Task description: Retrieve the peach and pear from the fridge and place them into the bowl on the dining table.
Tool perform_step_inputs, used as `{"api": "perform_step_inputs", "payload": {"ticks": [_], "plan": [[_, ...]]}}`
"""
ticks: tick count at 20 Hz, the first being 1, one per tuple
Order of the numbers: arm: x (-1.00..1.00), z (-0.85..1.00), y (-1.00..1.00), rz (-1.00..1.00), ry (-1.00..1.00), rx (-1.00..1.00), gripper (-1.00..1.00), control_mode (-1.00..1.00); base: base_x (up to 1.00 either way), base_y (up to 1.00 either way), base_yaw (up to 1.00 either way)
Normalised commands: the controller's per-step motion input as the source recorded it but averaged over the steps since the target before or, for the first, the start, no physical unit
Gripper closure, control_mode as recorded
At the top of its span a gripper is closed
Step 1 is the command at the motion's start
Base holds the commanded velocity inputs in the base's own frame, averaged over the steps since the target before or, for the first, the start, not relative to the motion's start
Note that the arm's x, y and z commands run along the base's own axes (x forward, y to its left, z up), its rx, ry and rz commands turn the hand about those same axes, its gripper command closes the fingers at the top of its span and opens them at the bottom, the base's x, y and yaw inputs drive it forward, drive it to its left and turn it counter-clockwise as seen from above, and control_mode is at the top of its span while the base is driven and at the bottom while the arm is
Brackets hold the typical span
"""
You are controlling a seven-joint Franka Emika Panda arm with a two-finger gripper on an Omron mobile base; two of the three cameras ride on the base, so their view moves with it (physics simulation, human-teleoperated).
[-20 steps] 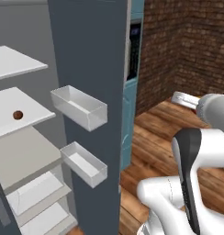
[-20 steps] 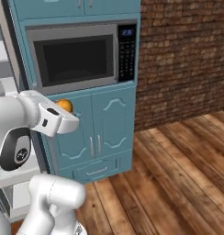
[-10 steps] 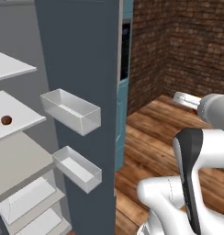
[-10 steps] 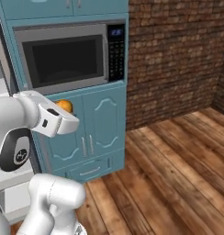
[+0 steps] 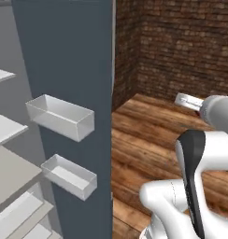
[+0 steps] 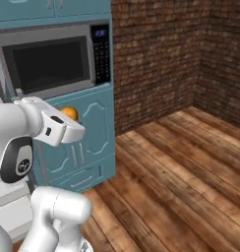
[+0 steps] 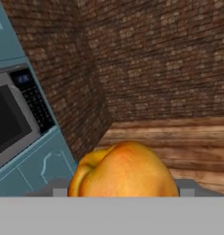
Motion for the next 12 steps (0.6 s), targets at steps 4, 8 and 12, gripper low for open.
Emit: {"api": "perform_step_inputs", "payload": {"ticks": [4, 8, 12], "plan": [[0.00, 0.00, 0.00, 0.00, 0.00, 0.00, 1.00, 1.00, -0.94, 0.05, -0.70], [0.00, 0.00, 0.00, 0.00, 0.00, 0.00, 1.00, 1.00, -0.83, 0.12, -0.75], [0.00, 0.00, 0.00, 0.00, 0.00, 0.00, 1.00, 1.00, -0.79, 0.09, -0.74]]}}
